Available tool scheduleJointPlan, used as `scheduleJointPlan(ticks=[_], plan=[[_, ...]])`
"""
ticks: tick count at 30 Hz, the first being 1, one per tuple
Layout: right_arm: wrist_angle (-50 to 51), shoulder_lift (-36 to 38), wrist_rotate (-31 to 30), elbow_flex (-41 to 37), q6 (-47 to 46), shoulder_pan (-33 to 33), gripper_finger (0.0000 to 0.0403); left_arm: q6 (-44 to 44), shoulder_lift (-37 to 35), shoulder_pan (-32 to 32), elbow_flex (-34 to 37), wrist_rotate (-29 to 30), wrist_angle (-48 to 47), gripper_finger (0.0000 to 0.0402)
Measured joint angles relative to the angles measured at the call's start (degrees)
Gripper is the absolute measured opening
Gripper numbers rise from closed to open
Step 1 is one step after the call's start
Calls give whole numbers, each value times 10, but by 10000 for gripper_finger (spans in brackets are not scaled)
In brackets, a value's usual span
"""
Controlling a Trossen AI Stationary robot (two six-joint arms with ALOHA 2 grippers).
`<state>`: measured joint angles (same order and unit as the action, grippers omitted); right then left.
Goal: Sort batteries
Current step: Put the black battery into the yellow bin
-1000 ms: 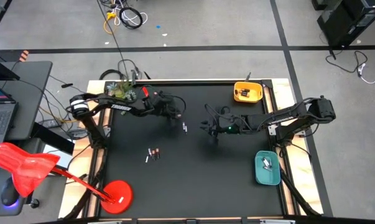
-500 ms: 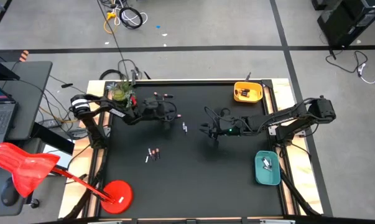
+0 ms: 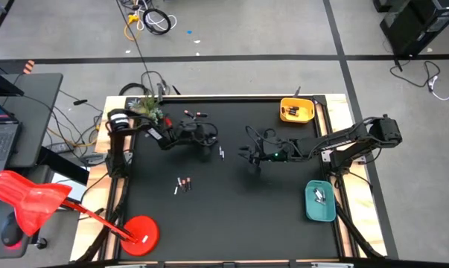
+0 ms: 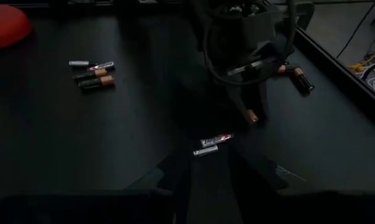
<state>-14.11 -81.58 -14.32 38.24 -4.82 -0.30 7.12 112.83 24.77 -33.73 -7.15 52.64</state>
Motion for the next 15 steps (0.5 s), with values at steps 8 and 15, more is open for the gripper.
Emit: scheduleJointPlan(ticks=[8, 15], plan=[[5, 0, 0, 0, 1, -2, 113, -15, 45, -3, 1, 6, 34, 65], [8, 0, 0, 0, 5, -2, 113, -20, 57, -3, 8, 5, 54, 45]])
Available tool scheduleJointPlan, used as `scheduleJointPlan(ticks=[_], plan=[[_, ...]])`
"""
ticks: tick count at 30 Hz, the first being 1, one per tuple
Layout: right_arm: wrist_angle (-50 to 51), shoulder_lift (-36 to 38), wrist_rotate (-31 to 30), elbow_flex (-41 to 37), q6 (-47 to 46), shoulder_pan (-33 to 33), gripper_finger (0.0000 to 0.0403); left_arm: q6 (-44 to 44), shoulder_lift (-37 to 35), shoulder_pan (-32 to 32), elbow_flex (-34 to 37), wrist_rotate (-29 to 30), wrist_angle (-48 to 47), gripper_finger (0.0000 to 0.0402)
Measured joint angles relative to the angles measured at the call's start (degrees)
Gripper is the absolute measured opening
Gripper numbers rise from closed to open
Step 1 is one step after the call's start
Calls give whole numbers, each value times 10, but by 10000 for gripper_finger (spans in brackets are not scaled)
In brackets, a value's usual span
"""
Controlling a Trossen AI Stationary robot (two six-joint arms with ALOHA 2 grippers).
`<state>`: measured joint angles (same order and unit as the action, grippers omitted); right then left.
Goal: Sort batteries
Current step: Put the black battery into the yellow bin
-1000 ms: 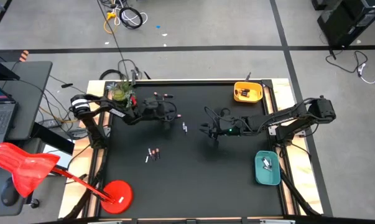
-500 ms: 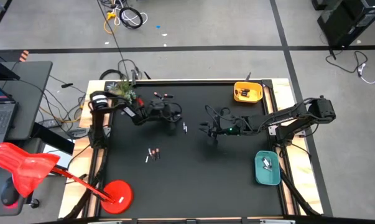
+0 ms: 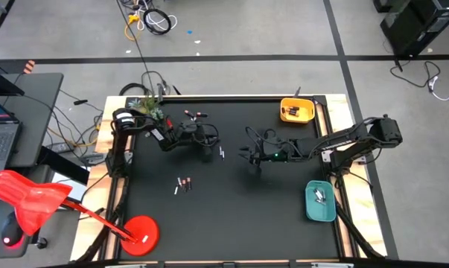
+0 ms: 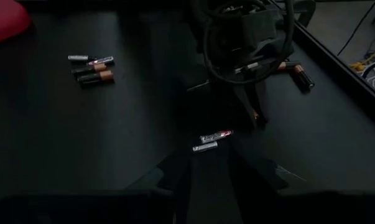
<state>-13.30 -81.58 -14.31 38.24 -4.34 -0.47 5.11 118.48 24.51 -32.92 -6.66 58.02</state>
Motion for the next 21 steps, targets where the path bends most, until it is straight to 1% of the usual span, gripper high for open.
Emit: scheduleJointPlan(ticks=[6, 9, 17, 21], plan=[[0, 0, 0, 0, -2, 4, 113, -26, -6, 1, 4, -17, 34, 45], [-1, 0, 0, 0, -2, 4, 113, -26, -27, 0, 5, -20, 18, 45], [-5, 0, 0, 0, -2, 5, 113, -22, -110, -2, 3, -29, -67, 45], [-6, 0, 0, 0, -2, 9, 113, -19, -136, -2, 1, -31, -74, 45]])
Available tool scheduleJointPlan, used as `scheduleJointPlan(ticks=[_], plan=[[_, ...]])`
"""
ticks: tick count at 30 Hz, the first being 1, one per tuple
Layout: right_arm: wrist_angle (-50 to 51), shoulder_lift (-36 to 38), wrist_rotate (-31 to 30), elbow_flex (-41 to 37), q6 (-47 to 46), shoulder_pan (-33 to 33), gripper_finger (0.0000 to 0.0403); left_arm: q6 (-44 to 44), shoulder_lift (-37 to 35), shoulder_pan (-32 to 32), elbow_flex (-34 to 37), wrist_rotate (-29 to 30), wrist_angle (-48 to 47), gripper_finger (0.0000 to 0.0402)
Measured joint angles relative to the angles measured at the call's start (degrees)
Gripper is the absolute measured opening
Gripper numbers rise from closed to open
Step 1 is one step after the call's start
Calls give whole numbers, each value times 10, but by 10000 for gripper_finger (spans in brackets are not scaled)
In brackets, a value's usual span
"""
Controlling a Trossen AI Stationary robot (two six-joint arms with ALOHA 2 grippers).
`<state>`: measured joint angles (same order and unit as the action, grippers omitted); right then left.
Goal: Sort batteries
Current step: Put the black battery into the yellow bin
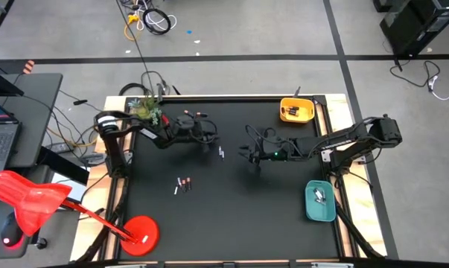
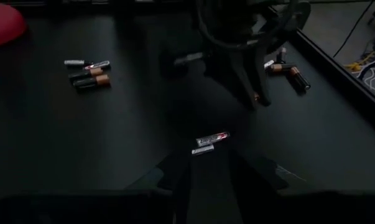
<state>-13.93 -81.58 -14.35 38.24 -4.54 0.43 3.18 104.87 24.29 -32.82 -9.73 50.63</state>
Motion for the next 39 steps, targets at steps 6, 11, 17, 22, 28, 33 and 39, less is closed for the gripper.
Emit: scheduleJointPlan(ticks=[6, 11, 17, 22, 28, 33, 39], plan=[[-5, 0, 0, 0, 6, 11, 113, -11, -26, -6, -33, -55, 2, 45], [-14, 0, 4, 0, 17, 28, 120, -32, -38, -13, -113, -115, -67, 45], [51, 2, -44, 0, -9, 46, 121, 57, -33, -24, -272, -75, -311, 45], [158, 7, -125, 0, -112, 52, 111, 84, -1, -6, -383, -74, -393, 45], [267, 7, -188, 0, -185, 91, 107, 87, 98, 16, -531, -113, -463, 45], [302, 7, -187, 0, -224, 77, 105, 102, 184, 23, -665, -143, -541, 45], [393, 23, -275, 0, -293, 64, 92, 103, 248, 34, -784, -166, -572, 45]])
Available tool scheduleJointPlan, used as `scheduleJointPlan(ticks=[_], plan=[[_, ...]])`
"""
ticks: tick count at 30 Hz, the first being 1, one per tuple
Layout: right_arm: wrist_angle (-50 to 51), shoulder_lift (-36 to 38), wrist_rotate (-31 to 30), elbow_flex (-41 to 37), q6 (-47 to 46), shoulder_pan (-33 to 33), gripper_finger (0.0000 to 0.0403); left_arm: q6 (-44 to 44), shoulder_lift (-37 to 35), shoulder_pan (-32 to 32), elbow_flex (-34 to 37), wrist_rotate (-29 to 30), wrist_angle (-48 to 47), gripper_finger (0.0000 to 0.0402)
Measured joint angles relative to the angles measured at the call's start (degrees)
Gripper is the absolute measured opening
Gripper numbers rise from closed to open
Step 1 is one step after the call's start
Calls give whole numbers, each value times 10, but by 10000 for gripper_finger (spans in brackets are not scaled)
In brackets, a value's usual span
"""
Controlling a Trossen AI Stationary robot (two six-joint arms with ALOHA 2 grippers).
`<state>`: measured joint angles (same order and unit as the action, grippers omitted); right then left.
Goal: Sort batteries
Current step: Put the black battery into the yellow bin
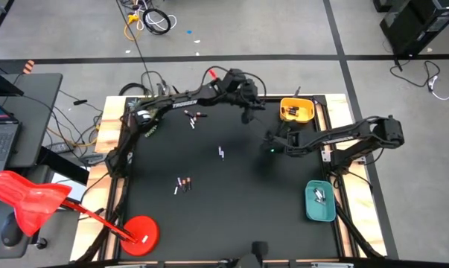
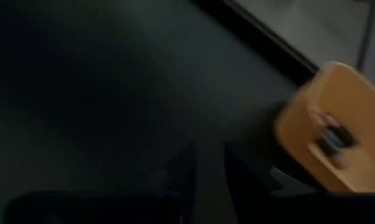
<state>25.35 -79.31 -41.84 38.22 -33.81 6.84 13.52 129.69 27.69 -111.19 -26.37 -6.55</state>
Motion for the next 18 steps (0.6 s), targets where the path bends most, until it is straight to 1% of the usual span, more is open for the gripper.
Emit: scheduleJointPlan(ticks=[3, 5, 8, 11, 12, 14, 16, 18], plan=[[30, 33, -11, 0, -21, 2, 83, -1, 22, 5, -42, -2, -16, 45], [47, 65, -28, 0, -25, 1, 77, 0, 29, 8, -55, -3, -18, 45], [67, 119, -46, 0, -27, 5, 70, 2, 37, 10, -60, 1, -9, 45], [75, 165, -48, 0, -12, 27, 63, 4, 40, 11, -60, 2, -5, 45], [75, 176, -48, 0, 9, 36, 63, 5, 40, 11, -60, 0, -5, 45], [47, 188, -48, -3, 94, 45, 64, 9, 39, 11, -60, -21, -13, 45], [-17, 192, -39, -18, 196, 34, 71, 8, 39, 9, -60, -46, -23, 45], [-85, 191, -39, -43, 280, 9, 81, -8, 39, 4, -60, -49, -26, 45]])
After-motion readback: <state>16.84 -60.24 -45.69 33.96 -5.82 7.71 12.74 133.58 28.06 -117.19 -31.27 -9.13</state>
